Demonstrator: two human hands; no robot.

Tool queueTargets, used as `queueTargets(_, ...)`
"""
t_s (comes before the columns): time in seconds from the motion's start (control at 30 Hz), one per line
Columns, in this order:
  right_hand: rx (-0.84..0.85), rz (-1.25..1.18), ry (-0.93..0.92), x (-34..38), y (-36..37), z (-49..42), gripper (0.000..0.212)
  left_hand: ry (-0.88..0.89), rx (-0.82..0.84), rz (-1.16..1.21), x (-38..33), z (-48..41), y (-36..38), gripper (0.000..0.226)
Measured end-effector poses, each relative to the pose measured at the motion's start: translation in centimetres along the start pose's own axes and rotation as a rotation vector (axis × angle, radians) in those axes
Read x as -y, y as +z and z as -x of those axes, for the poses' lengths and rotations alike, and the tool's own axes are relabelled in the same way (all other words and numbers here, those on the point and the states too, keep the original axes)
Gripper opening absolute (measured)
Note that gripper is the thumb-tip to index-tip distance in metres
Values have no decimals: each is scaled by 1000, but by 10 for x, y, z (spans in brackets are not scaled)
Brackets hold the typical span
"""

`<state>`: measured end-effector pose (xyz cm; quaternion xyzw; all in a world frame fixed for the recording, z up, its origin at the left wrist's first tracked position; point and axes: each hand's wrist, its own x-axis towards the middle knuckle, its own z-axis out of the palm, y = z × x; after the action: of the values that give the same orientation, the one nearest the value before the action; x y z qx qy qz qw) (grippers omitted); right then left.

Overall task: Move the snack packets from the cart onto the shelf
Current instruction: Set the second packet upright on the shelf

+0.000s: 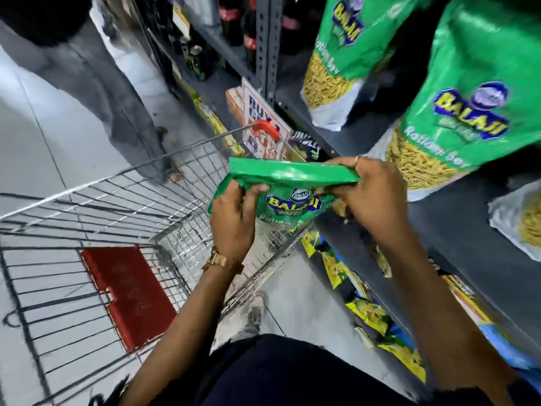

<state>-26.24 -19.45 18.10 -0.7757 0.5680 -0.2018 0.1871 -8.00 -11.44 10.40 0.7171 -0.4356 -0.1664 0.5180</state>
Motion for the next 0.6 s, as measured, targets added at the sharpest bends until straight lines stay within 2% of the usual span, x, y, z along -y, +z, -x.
queueTargets(0.1, -138, -138, 23, -7, -47, 24, 41, 140, 43, 70, -41, -2, 3, 37)
queueTargets(0.23, -269, -270, 47, -29, -104, 60, 48, 319, 121, 123, -84, 0, 30, 38)
queueTargets(0.37, -394, -191, 114, -57, -154, 95, 51, 444, 215, 226, -145, 20, 72, 31)
queueTargets(0.5, -572, -124, 226, -93, -191, 128, 62, 534, 391, 313, -189, 40, 127, 27)
queueTargets(0.6, -643, -39, 347, -119, -209, 147, 62, 536, 502, 276, -215, 52, 171, 52)
